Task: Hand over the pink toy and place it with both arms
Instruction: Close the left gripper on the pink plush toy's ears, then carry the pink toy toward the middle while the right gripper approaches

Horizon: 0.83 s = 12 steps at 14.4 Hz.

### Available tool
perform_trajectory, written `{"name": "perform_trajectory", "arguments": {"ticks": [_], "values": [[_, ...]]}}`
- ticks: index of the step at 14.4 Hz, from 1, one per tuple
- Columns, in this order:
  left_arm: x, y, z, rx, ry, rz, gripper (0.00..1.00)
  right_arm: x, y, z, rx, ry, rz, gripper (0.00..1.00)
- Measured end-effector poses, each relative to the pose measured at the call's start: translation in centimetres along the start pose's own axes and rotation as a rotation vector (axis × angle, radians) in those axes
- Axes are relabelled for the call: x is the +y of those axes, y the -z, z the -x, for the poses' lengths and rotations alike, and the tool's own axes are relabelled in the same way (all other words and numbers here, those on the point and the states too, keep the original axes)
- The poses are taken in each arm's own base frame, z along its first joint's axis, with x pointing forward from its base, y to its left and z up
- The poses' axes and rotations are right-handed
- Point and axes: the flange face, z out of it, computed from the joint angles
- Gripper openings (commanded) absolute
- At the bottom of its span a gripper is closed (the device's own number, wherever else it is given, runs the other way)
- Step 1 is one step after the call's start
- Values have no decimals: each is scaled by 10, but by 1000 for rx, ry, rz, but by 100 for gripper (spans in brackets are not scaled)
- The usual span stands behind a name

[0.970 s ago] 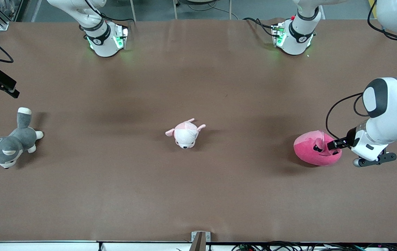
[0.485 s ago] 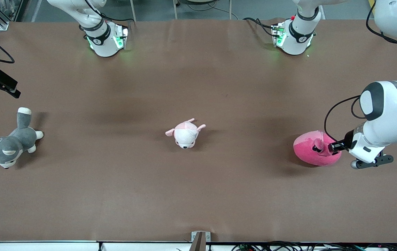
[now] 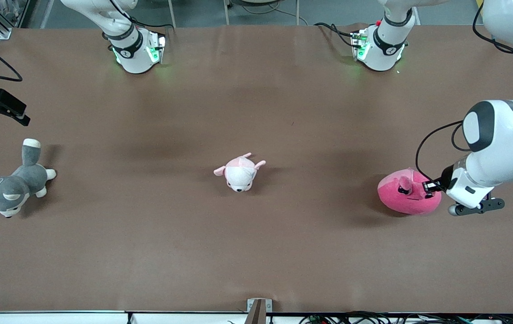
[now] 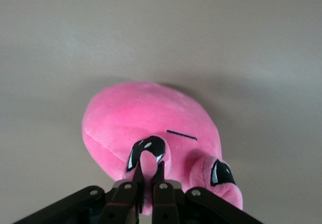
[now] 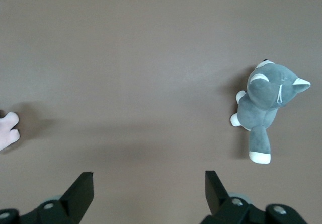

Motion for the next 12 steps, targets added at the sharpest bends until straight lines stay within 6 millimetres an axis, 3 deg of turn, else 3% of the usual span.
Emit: {"name": "perform_trajectory", "arguments": {"ticks": [4, 7, 12], "values": [[50, 61, 20, -1, -28, 15, 1, -19, 3, 2, -17, 0, -118, 79], [105, 101, 38, 4, 2, 46, 1, -36, 4, 4, -30, 12, -205, 77], [191, 149, 73, 41, 67, 116, 1, -94, 5, 15, -95, 85, -367, 73]]}}
